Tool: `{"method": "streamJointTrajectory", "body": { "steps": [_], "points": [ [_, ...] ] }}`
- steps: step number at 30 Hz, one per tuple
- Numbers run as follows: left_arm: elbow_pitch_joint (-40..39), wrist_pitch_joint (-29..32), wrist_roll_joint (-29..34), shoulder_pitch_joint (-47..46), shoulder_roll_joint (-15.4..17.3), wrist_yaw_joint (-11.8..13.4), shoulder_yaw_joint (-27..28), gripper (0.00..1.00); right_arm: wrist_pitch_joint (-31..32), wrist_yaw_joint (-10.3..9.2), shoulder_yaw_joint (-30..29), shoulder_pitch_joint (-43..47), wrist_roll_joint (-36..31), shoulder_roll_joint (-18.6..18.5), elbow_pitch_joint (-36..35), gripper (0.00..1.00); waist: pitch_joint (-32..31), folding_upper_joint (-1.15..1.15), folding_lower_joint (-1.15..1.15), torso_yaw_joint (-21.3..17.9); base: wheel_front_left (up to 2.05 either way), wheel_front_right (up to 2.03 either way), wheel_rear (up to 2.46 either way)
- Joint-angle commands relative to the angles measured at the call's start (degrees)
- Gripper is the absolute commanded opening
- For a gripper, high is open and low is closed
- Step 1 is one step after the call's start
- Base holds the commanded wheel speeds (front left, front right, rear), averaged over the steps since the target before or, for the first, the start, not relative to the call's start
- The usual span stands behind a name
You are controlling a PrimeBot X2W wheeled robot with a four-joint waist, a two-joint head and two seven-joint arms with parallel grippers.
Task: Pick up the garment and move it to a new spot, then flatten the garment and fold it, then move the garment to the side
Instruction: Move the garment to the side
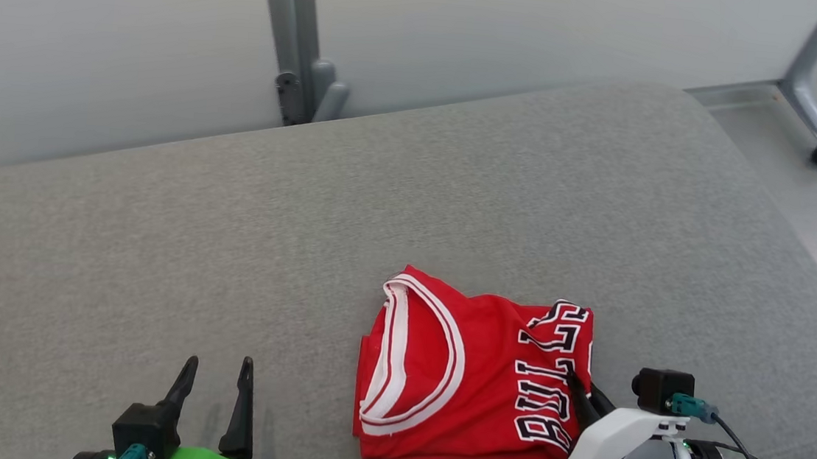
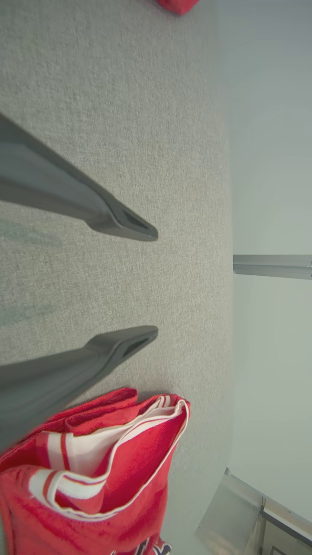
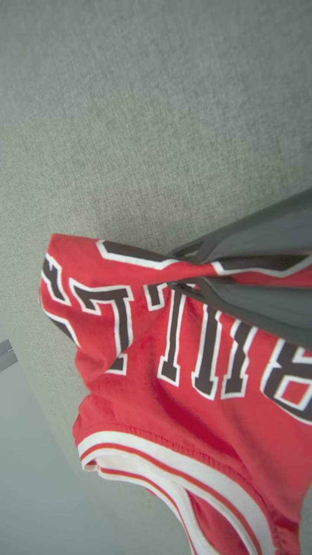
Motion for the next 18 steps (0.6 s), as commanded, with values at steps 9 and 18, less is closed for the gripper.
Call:
{"method": "streamJointTrajectory", "body": {
  "steps": [9,18],
  "points": [
    [0.17,0.02,0.45,-3.25,0.23,0.03,-2.18,1.0,-0.48,-0.12,2.58,-0.48,0.67,-0.34,-2.36,0.0,3.54,0.0,0.0,-16.55,0.0,0.0,0.0],
    [-0.8,0.02,4.7,-6.48,0.32,-0.64,-0.5,1.0,-0.48,-0.12,4.5,-6.22,-1.31,-2.91,-3.2,0.0,10.0,0.0,0.0,-8.86,0.0,0.0,0.0]
  ]
}}
